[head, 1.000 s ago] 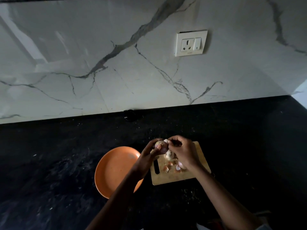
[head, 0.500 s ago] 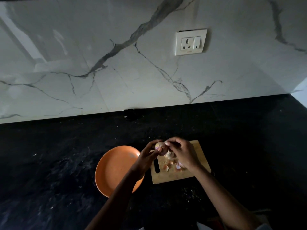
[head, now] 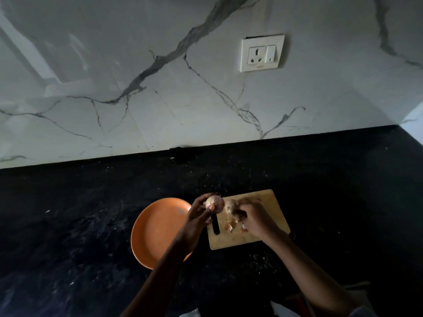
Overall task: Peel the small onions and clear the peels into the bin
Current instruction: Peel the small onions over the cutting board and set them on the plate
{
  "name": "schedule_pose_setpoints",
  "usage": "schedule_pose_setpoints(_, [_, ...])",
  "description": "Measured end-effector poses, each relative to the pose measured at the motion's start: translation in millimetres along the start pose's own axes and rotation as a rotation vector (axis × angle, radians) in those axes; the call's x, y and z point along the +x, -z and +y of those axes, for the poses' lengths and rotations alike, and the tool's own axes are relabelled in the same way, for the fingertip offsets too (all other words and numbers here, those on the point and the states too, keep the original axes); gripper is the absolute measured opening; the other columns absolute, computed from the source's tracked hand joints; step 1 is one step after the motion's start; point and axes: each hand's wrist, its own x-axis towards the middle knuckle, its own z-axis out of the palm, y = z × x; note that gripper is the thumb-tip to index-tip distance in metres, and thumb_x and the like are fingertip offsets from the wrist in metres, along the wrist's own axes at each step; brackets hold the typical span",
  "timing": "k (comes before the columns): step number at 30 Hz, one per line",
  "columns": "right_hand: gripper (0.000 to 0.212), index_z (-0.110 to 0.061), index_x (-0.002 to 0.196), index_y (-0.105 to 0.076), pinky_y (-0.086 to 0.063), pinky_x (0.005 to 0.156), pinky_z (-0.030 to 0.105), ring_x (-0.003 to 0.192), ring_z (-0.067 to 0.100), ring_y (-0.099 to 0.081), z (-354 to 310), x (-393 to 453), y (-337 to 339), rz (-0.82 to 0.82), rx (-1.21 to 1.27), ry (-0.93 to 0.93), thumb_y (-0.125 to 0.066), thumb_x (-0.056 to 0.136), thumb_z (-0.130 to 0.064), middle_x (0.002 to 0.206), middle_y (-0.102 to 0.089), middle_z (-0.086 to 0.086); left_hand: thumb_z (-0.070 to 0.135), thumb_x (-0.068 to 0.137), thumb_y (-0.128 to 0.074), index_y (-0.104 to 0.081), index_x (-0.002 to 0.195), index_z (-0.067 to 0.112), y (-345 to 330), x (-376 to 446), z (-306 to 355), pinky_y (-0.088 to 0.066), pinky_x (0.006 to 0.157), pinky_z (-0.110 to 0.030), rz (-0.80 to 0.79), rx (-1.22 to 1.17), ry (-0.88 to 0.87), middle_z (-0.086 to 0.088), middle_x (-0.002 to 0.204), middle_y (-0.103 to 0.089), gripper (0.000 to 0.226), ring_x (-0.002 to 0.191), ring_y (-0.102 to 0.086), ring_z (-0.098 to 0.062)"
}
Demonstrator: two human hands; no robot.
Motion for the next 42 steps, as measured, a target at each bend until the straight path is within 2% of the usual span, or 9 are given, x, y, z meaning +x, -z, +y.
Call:
schedule_pose_setpoints(2, [0.028,-0.027,0.12,-0.07,-0.057,0.089,0.034,0.109,0.017,-0.062,0,0,-6,0.003,-0.085,0.009,-0.069,0.092,-0.025,0.124,-0.063,-0.001,0.023,0.094,-0.06,-0.053,0.128,0.02,-2,-1,3,-0.044,0.074,-0.026,0.014,0.0,0.004,0.006,0.11,-0.069,0.034,0.098,-0.059,-0.013])
schedule_pose_setpoints(5, [0.028,-0.029,0.121,-0.067,-0.059,0.083,0.039,0.091,0.008,-0.069,-10,-1,2,0.115,0.161,-0.037,-0.063,0.095,-0.04,0.111,-0.071,-0.007,0.023,0.096,-0.063,-0.053,0.127,0.021,-2,-2,4,-0.043,0.074,-0.027,0.031,-0.007,0.011,0.007,0.108,-0.069,0.033,0.097,-0.056,-0.018])
schedule_pose_setpoints(9, [0.039,-0.029,0.124,-0.068,-0.058,0.078,0.021,0.093,-0.002,-0.069,-35,-6,23,0.138,0.34,0.077,-0.062,0.092,-0.052,0.112,-0.073,-0.013,0.029,0.091,-0.068,-0.054,0.127,0.023,-5,-2,5,-0.043,0.084,-0.035,0.021,-0.062,0.053,-0.001,0.12,-0.069,0.039,0.114,-0.062,-0.021])
schedule_pose_setpoints(15, [0.034,-0.023,0.122,-0.071,-0.058,0.085,0.028,0.101,-0.001,-0.068,-34,-3,21,0.244,0.154,0.231,-0.064,0.095,-0.043,0.115,-0.073,-0.01,0.026,0.089,-0.07,-0.055,0.127,0.016,-8,2,11,-0.051,0.079,-0.026,0.04,-0.075,0.061,-0.003,0.117,-0.07,0.042,0.108,-0.066,-0.017])
schedule_pose_setpoints(22, [0.022,-0.014,0.108,-0.073,-0.051,0.065,0.012,0.082,0.009,-0.072,-38,-9,9,0.382,-0.002,0.36,-0.076,0.088,-0.022,0.1,-0.076,0.0,0.022,0.086,-0.073,-0.061,0.121,0.002,-6,8,10,-0.054,0.092,-0.037,0.069,-0.009,-0.021,-0.017,0.116,-0.069,0.042,0.108,-0.067,-0.029])
schedule_pose_setpoints(28, [0.018,-0.015,0.091,-0.069,-0.052,0.052,0.019,0.067,0.01,-0.068,-39,-8,6,0.554,-0.087,0.452,-0.083,0.08,-0.016,0.082,-0.072,-0.001,0.01,0.084,-0.074,-0.057,0.116,-0.003,-8,11,10,-0.055,0.087,-0.034,0.078,-0.09,-0.055,-0.019,0.114,-0.07,0.038,0.104,-0.068,-0.027])
schedule_pose_setpoints(33, [0.012,-0.028,0.099,-0.06,-0.058,0.065,0.036,0.079,0.01,-0.068,-29,-1,7,0.448,-0.024,0.314,-0.068,0.09,-0.026,0.092,-0.07,-0.007,0.01,0.084,-0.075,-0.058,0.117,0.0,-6,9,4,-0.055,0.08,-0.043,0.055,-0.064,-0.056,-0.02,0.115,-0.069,0.038,0.103,-0.067,-0.029])
schedule_pose_setpoints(37, [0.015,-0.017,0.108,-0.073,-0.048,0.067,0.007,0.083,-0.006,-0.067,-31,-2,26,0.308,0.203,0.292,-0.068,0.095,-0.02,0.096,-0.074,-0.008,0.014,0.082,-0.077,-0.057,0.117,-0.003,-3,9,3,-0.054,0.091,-0.039,0.084,-0.088,-0.046,-0.022,0.118,-0.068,0.043,0.109,-0.065,-0.03])
schedule_pose_setpoints(42, [0.031,-0.022,0.115,-0.072,-0.051,0.077,0.009,0.094,-0.008,-0.067,-28,-5,24,0.168,0.346,0.241,-0.079,0.085,-0.028,0.104,-0.072,-0.016,0.016,0.086,-0.074,-0.059,0.119,-0.004,0,7,10,-0.053,0.092,-0.035,0.031,-0.087,-0.067,-0.018,0.116,-0.069,0.04,0.109,-0.066,-0.026])
